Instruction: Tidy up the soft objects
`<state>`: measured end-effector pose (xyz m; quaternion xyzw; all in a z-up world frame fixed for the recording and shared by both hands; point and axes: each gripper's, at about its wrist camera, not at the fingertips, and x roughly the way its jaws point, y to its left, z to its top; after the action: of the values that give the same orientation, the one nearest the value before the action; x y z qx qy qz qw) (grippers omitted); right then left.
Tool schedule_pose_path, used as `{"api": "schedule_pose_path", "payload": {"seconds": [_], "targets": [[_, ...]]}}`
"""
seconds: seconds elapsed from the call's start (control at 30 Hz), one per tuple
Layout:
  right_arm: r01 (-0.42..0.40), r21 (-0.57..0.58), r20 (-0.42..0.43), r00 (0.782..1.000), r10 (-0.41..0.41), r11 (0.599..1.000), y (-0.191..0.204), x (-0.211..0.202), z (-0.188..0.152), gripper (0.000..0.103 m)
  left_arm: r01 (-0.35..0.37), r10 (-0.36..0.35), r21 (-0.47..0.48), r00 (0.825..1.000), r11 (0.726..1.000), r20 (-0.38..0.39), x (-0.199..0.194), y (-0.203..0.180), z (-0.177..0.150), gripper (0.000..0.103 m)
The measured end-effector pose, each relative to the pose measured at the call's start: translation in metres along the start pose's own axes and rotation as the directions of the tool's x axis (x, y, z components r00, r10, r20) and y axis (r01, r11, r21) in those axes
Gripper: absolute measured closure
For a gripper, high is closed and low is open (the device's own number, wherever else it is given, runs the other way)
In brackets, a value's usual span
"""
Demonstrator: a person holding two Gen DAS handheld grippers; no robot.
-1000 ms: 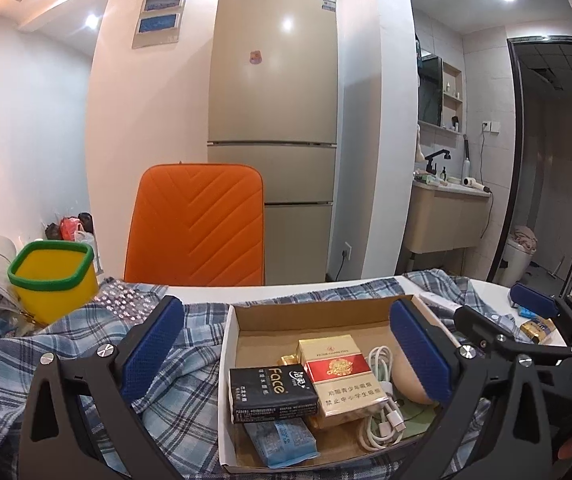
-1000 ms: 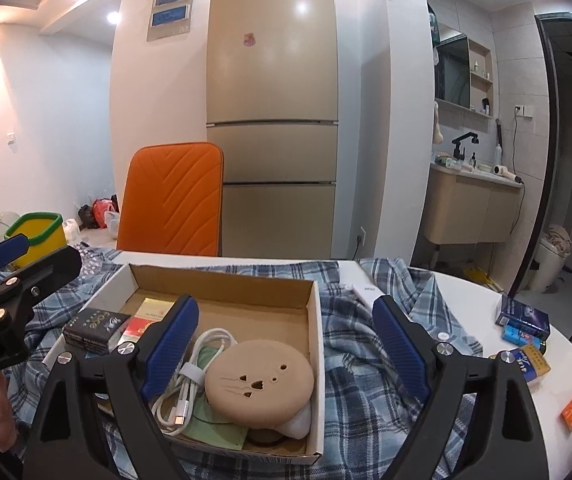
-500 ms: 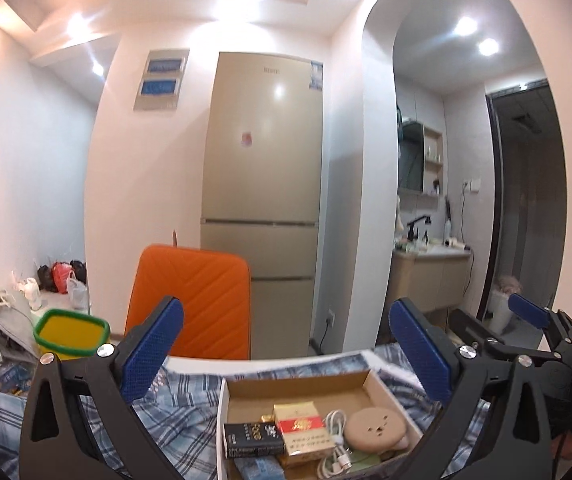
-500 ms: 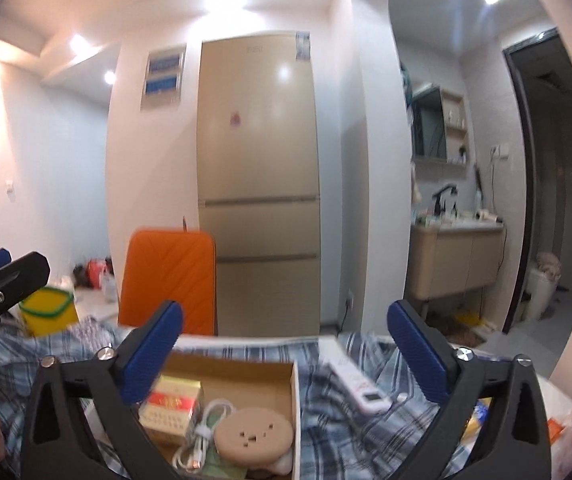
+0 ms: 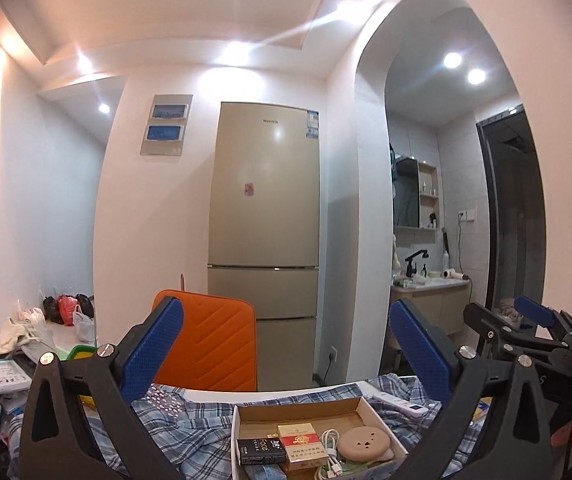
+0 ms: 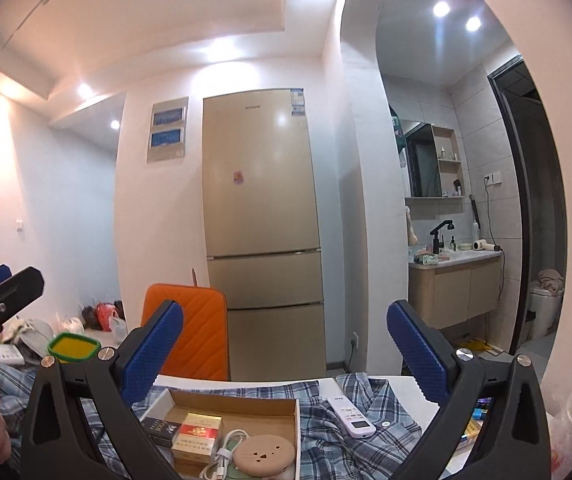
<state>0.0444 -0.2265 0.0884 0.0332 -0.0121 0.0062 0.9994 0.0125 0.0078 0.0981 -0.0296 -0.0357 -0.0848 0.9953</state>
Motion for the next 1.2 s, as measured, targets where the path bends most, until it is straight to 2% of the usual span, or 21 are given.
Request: {"api": "schedule_pose_path", "payload": {"seconds": [0.27,0.53,0.77,1.03,1.2], "targets": [[0.007,-0.017,0.024,1.0,-0.006,1.0,0.004,-0.032,-0.005,0.0,-0.018,0.018,-0.006,1.0,1.0,-0.009,-0.027,0.006,-0.019,0.0],[0.019,-0.053,0.013,1.0,-0.018,0.998,0.014,-0.058,-0.035,0.0,-0.063,0.061,-0.032,0.997,0.997,-0.05,-0.038,0.015,-0.051,0.0],[0.031,-0.069,0.004,1.0,-0.031,0.997,0.019,-0.06,-0.058,0.0,-0.08,0.075,-0.048,0.992,0.996,-0.104,-0.037,0.026,-0.077,0.0],[0.028,-0.095,-0.016,0.999,-0.03,0.995,0.025,-0.058,-0.081,0.0,-0.087,0.09,0.033,0.991,0.996,-0.095,-0.042,0.009,-0.093,0.0],[0.013,-0.094,-0.005,1.0,-0.013,0.995,0.025,-0.061,-0.085,0.0,-0.09,0.091,0.016,0.99,0.996,-0.106,-0.04,0.011,-0.095,0.0]]}}
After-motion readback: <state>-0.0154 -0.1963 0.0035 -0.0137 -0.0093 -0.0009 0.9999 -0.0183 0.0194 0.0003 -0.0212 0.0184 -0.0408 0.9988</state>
